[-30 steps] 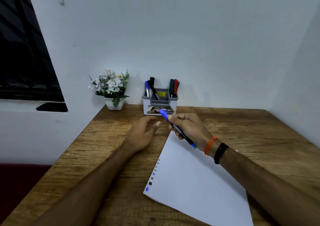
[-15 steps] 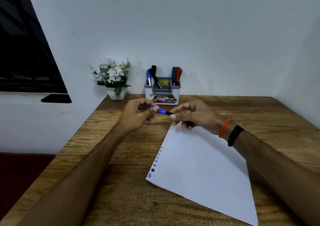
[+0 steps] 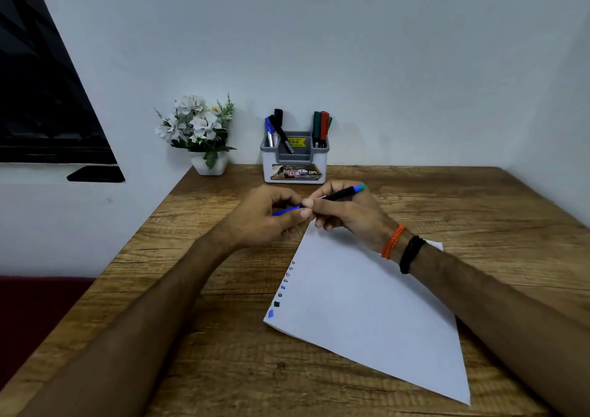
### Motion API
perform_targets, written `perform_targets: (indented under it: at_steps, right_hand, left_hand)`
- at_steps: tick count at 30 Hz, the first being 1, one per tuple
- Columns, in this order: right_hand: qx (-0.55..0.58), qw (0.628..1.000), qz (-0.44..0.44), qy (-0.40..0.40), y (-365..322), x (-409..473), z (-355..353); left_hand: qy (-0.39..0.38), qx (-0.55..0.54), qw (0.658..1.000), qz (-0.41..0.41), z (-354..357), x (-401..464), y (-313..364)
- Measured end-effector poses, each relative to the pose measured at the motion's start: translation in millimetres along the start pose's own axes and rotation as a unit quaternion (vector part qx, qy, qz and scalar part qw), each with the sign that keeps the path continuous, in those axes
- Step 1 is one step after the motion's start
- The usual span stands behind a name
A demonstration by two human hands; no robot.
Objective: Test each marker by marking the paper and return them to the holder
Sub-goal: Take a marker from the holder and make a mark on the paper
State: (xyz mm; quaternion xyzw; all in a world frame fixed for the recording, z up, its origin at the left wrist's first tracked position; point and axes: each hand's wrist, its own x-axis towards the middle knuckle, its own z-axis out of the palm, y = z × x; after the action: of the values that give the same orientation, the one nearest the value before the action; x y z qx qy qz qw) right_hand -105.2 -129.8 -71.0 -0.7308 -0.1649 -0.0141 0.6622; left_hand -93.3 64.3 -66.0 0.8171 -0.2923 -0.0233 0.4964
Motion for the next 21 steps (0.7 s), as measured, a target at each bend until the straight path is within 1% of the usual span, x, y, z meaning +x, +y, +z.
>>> perform_targets:
  at_steps: [3, 6, 8, 11, 15, 18, 21]
  right_hand:
    - [0.01, 1.0, -0.008, 0.002, 1.8, -0.4, 2.3]
    - [0.024, 0.999, -0.016, -0.019, 2.6, -1.4, 3.8]
    - [0.03, 0.999, -0.021, -0.032, 2.9, -2.1, 4.7]
    - [0.052, 0.997, -0.017, -0.049, 1.7, -2.9, 5.3]
    - [0.11, 0.992, -0.009, -0.066, 1.0, -2.2, 7.0]
    - [0.139, 0.988, -0.007, -0.072, 1.7, -0.1, 5.8]
    - [0.161, 0.985, -0.003, -0.069, 2.8, 1.4, 3.4]
  left_hand:
    - [-0.01, 0.043, 0.999, 0.011, 3.5, -1.1, 2.8]
    - [0.001, 0.136, 0.99, 0.033, 4.1, -1.6, 3.6]
    - [0.003, 0.159, 0.987, 0.037, 5.3, -2.5, 3.5]
    - [0.001, 0.156, 0.987, 0.046, 7.4, -2.9, 2.3]
    - [0.004, 0.153, 0.986, 0.058, 6.8, -2.7, 3.0]
    - [0.004, 0.146, 0.986, 0.078, 7.5, -2.4, 5.9]
    - [0.0, 0.141, 0.987, 0.077, 7.5, -2.2, 4.3]
